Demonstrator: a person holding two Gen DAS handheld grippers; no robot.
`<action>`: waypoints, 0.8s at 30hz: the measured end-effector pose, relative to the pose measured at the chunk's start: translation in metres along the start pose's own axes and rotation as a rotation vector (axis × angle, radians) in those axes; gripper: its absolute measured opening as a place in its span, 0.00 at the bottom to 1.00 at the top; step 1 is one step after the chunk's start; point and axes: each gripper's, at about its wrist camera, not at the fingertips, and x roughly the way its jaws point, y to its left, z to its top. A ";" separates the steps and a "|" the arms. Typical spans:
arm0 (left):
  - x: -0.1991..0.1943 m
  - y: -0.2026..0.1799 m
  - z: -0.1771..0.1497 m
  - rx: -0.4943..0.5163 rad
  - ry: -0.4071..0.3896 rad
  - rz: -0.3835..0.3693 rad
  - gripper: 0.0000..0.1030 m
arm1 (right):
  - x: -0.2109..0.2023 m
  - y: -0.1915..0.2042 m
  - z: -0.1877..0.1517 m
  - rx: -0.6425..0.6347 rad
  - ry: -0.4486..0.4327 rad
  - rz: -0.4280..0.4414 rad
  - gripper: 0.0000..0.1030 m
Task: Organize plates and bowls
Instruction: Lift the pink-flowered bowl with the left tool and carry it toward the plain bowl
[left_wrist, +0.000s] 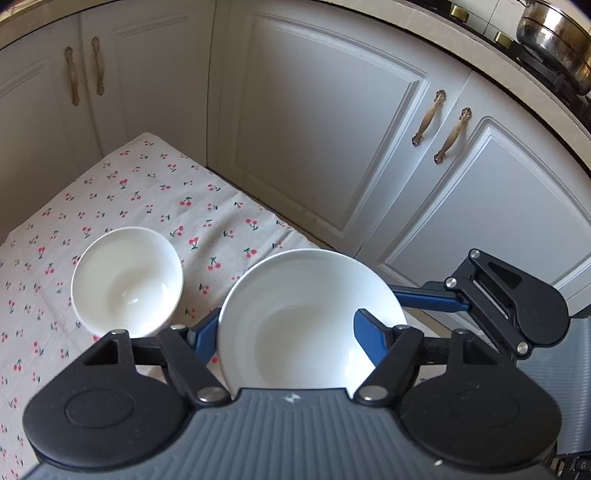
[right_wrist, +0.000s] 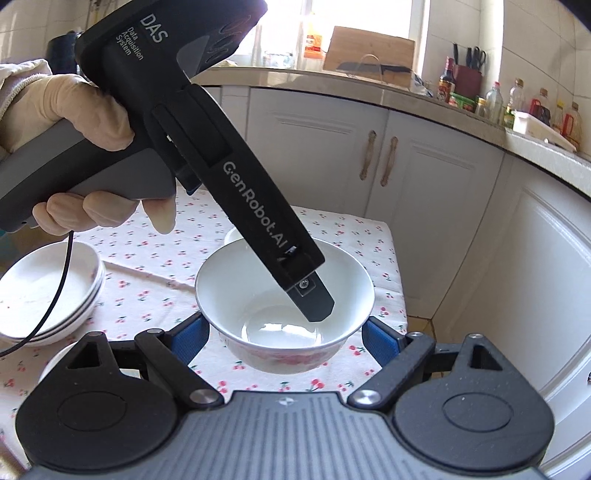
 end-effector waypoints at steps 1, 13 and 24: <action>-0.004 -0.002 -0.003 -0.006 -0.005 0.003 0.72 | -0.002 0.002 -0.001 0.000 -0.001 0.006 0.90; -0.051 -0.019 -0.052 -0.046 -0.040 0.064 0.72 | -0.035 0.041 -0.005 -0.016 -0.021 0.083 0.90; -0.071 -0.022 -0.097 -0.095 -0.063 0.083 0.72 | -0.047 0.072 -0.015 -0.032 -0.015 0.149 0.90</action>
